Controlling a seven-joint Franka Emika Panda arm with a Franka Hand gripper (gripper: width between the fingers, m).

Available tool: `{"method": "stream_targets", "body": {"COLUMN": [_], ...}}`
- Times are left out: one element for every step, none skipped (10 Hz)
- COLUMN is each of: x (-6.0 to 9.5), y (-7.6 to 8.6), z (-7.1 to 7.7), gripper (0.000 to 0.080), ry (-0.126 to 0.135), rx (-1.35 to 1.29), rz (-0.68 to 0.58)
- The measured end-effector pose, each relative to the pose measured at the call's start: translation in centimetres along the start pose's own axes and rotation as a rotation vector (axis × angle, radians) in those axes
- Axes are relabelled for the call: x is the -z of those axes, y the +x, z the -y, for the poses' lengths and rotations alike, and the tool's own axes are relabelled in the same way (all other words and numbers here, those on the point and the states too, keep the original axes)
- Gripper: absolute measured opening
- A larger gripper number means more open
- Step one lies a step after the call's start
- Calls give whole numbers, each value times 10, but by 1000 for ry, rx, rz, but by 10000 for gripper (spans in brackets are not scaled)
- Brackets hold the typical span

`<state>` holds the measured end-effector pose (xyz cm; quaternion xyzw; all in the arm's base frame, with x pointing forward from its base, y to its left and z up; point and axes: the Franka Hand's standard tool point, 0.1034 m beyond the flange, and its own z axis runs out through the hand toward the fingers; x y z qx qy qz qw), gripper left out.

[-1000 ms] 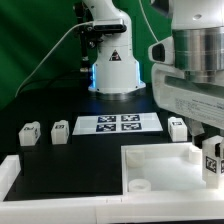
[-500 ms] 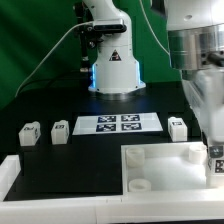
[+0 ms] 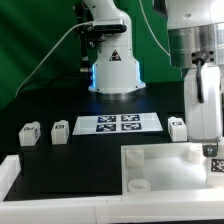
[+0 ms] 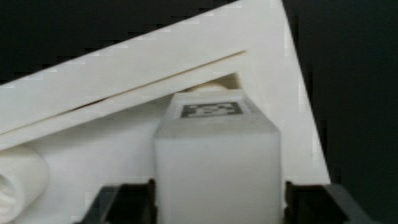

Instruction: Assemble one leg

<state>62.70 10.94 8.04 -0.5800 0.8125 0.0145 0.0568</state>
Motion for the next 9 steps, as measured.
{"method": "stream_targets", "body": {"x": [0, 0, 0, 0, 0, 5, 10, 11, 9], "y": [0, -1, -1, -1, -3, -9, -14, -16, -15], "z": [0, 0, -1, -1, -1, 0, -2, -4, -4], "gripper": [508, 508, 619, 640, 640, 648, 648, 649, 649], "ry": [0, 0, 0, -1, 4, 31, 51, 50, 47], "rx": [1, 6, 8, 11, 15, 23, 16, 18, 23], "rz": [0, 0, 0, 0, 3, 17, 32, 38, 36]}}
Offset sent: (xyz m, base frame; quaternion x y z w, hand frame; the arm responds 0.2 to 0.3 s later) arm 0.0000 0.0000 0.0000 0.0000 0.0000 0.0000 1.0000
